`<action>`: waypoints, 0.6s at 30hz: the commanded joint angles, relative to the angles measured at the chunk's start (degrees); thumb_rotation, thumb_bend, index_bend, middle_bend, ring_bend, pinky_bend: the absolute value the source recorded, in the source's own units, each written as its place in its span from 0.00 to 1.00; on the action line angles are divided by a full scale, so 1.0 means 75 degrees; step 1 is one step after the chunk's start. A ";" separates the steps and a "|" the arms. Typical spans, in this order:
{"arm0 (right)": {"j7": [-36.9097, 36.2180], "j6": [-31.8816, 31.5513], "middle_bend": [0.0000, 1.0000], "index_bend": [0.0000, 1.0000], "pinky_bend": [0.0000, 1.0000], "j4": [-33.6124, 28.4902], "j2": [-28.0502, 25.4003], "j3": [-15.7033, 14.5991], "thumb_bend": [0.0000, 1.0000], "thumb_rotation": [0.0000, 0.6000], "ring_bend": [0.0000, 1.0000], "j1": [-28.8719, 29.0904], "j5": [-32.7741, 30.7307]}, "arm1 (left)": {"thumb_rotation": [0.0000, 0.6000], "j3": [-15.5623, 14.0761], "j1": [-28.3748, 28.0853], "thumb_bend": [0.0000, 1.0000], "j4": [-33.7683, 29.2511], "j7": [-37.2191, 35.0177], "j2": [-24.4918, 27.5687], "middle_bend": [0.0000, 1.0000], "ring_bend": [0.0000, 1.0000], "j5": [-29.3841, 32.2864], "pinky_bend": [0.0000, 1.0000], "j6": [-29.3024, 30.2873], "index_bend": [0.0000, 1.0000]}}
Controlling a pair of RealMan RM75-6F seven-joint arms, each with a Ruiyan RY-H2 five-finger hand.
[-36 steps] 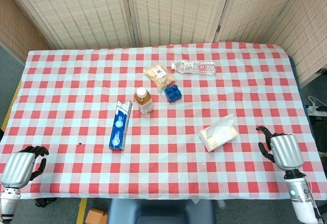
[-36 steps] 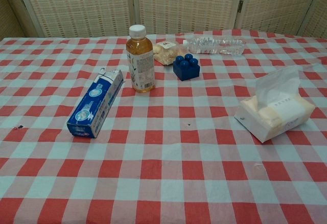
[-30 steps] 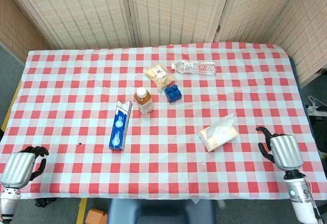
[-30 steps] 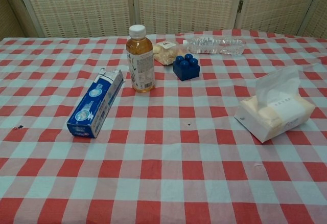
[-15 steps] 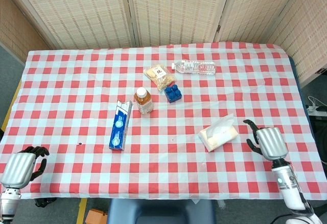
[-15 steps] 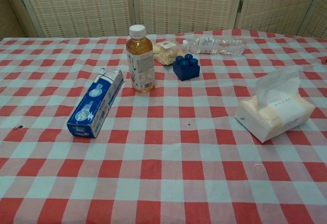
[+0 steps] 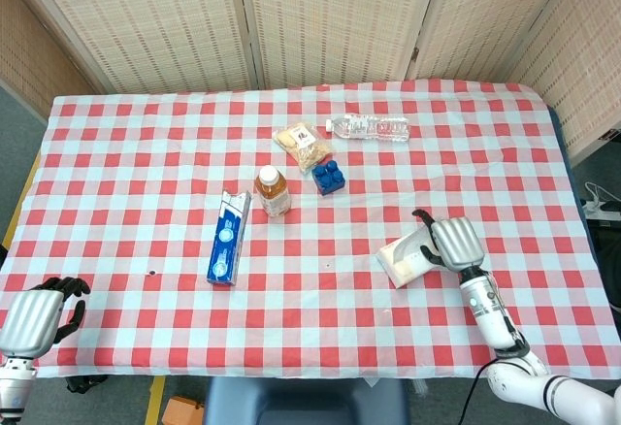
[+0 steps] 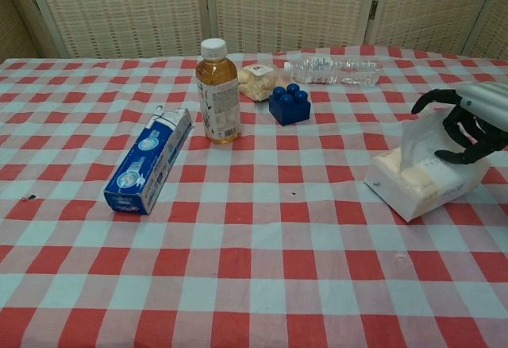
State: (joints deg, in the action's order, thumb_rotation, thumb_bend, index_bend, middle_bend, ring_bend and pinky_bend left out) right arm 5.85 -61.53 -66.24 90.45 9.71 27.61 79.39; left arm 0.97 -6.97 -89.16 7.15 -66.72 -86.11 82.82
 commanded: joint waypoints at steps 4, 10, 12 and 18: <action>-0.0043 -0.0275 0.76 0.77 0.80 0.0100 0.0058 -0.0019 0.60 1.00 0.77 0.0006 0.0072 | 1.00 0.0005 -0.0010 0.52 0.0020 0.0004 -0.0014 0.49 0.41 0.0032 0.61 -0.0044 0.48; -0.0145 -0.0667 0.76 0.80 0.81 -0.0045 -0.0108 0.0018 0.69 1.00 0.77 -0.0118 0.0093 | 1.00 -0.0001 -0.0008 0.52 0.0009 0.0016 -0.0017 0.49 0.41 -0.0002 0.61 -0.0025 0.48; -0.0218 -0.0969 0.76 0.81 0.81 -0.0159 -0.0209 0.0051 0.70 1.00 0.77 -0.0206 0.0169 | 1.00 0.0003 -0.0007 0.52 0.0010 0.0010 -0.0020 0.49 0.41 0.0019 0.61 -0.0037 0.48; -0.0481 -0.2133 0.76 0.81 0.81 -0.0885 -0.0918 0.0203 0.71 1.00 0.77 -0.0642 0.0461 | 1.00 -0.0005 -0.0011 0.53 0.0004 0.0031 -0.0019 0.49 0.41 0.0012 0.61 -0.0053 0.48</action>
State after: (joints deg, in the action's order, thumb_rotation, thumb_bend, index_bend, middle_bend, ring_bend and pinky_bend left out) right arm 3.04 -74.29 -70.29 86.15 10.60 24.48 81.75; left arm 0.94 -7.06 -89.13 7.38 -66.86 -86.03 82.42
